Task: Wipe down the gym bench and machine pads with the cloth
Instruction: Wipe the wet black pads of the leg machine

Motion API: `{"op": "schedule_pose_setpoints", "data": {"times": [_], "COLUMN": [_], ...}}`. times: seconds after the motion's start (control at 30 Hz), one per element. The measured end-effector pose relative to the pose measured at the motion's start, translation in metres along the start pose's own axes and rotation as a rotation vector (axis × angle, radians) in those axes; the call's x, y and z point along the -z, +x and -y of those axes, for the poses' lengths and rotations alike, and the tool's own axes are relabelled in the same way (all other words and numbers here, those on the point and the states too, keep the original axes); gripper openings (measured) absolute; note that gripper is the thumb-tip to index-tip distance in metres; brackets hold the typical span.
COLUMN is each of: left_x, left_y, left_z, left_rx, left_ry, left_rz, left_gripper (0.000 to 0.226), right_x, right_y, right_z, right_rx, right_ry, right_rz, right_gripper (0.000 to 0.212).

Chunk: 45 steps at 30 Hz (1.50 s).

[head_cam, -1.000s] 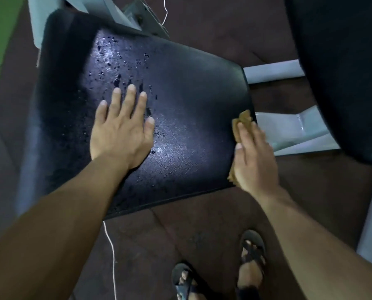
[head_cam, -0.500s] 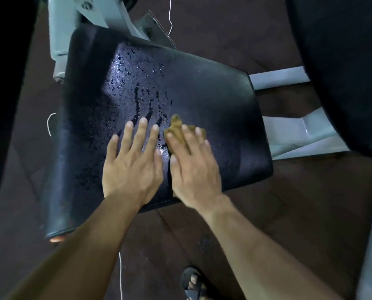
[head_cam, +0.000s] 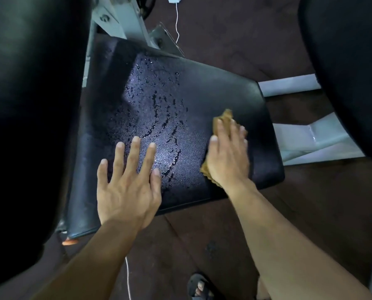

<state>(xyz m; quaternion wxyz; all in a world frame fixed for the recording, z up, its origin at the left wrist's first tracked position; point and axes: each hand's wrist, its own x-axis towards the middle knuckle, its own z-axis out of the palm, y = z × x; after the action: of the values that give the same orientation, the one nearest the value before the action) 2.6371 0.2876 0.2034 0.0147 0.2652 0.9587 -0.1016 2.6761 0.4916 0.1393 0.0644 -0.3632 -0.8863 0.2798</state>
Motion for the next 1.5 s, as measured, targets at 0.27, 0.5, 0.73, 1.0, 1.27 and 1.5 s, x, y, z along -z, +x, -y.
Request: {"op": "schedule_pose_setpoints", "data": {"times": [0.27, 0.5, 0.73, 1.0, 1.27, 1.5], "left_x": [0.015, 0.014, 0.01, 0.014, 0.018, 0.014], "left_y": [0.014, 0.046, 0.048, 0.051, 0.088, 0.097], "left_z": [0.017, 0.035, 0.034, 0.032, 0.021, 0.015], "left_rx": [-0.068, -0.081, -0.079, -0.074, -0.114, -0.044], "left_ry": [-0.038, -0.009, -0.019, 0.015, -0.031, -0.023], "left_rz": [-0.045, 0.021, 0.014, 0.049, 0.045, 0.027], "left_gripper": [0.058, 0.064, 0.062, 0.061, 0.058, 0.057], "right_x": [-0.006, 0.006, 0.004, -0.007, 0.007, -0.006], "right_y": [-0.065, -0.066, 0.031, 0.006, 0.031, 0.093], "right_z": [0.062, -0.035, -0.025, 0.077, 0.009, 0.037], "right_rx": [0.409, 0.235, -0.019, 0.379, 0.244, 0.127], "right_ry": [0.088, -0.064, -0.003, 0.04, -0.074, -0.027], "right_rz": [0.083, 0.04, 0.009, 0.106, 0.113, 0.073], "right_gripper": [0.05, 0.055, 0.054, 0.053, 0.057, 0.054]}}
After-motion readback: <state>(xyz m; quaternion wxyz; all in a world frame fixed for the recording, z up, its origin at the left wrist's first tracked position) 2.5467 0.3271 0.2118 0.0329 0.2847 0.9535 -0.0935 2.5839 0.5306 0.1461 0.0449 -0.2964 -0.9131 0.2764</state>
